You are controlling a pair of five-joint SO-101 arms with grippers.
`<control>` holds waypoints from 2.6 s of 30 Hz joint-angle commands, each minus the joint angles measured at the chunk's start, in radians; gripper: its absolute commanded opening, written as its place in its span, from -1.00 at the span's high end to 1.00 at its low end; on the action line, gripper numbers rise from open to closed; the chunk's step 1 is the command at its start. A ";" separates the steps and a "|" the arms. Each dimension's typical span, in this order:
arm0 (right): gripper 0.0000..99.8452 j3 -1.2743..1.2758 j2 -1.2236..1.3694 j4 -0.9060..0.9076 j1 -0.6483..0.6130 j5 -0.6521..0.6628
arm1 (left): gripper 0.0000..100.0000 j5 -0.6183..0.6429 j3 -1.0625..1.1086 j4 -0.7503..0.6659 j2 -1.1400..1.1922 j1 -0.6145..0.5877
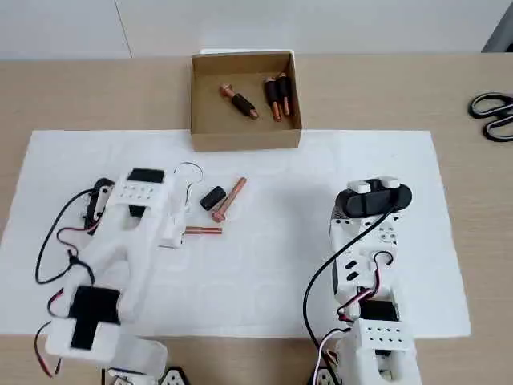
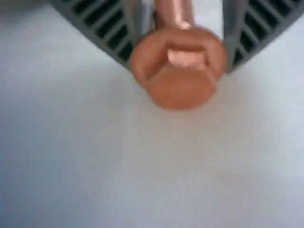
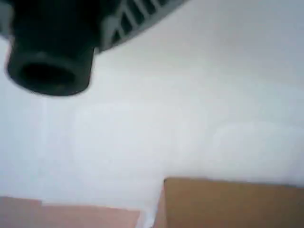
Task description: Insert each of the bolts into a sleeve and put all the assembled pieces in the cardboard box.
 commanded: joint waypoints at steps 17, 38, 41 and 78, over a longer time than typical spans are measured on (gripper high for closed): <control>0.99 0.008 -0.018 0.001 -0.001 0.008 | 0.88 0.023 -0.194 0.135 0.000 0.003; 0.99 0.008 -0.018 0.001 0.001 0.008 | 0.98 0.017 -0.358 0.342 0.009 0.040; 0.99 0.008 -0.018 0.001 0.001 0.008 | 0.98 -0.031 -0.349 0.347 0.009 0.038; 0.99 0.008 -0.018 0.001 0.001 0.008 | 0.38 -0.121 -0.255 0.319 0.011 0.064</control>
